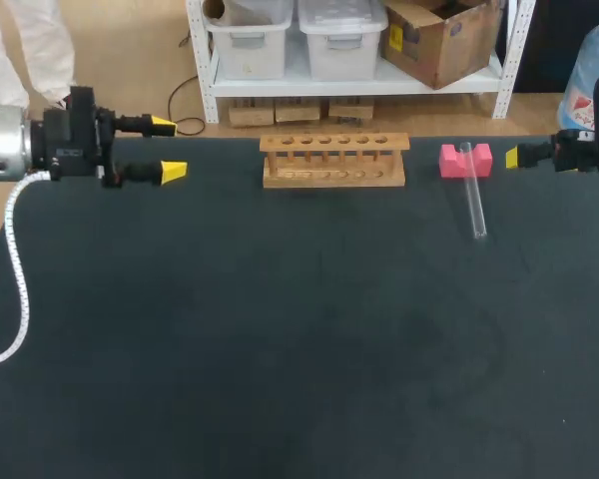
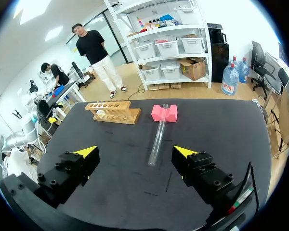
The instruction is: Grasp the test tube, adjust it, and insert it.
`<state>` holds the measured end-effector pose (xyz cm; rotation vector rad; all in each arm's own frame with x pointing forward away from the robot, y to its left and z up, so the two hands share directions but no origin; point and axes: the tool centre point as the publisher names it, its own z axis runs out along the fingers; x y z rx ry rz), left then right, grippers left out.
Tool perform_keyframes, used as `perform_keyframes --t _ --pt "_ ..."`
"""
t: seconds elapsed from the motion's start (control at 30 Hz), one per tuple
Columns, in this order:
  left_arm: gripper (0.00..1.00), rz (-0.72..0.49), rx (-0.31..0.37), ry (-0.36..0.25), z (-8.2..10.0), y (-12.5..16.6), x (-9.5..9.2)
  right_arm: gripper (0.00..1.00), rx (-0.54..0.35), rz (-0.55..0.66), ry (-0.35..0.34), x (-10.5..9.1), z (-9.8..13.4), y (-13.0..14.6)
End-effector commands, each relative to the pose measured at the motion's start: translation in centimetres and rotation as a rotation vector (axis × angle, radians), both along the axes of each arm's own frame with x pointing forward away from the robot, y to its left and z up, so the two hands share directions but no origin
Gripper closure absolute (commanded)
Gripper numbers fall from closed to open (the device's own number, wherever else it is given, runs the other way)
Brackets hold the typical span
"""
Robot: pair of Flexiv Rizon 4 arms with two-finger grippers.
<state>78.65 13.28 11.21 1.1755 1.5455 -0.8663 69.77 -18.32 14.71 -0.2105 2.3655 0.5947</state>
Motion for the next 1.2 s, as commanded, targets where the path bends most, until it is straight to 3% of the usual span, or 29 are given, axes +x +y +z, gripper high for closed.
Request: perform_keyframes --t 0.03,0.8,0.97,1.2 --pt "0.00 0.021 0.005 0.013 -0.2 -0.8 0.7 0.00 -0.004 -0.003 0.000 -0.1 0.1 0.0" --pt "0.00 0.051 0.033 -0.004 -0.3 -0.9 1.0 0.00 -0.004 -0.003 0.000 -0.1 0.1 0.0" --pt "0.00 0.051 0.033 -0.004 -0.3 -0.9 1.0 0.00 -0.181 -0.067 0.115 1.4 -0.4 0.6" --pt "0.00 0.051 0.033 -0.004 -0.3 -0.9 1.0 0.00 -0.406 -0.145 0.135 2.4 0.1 0.9"
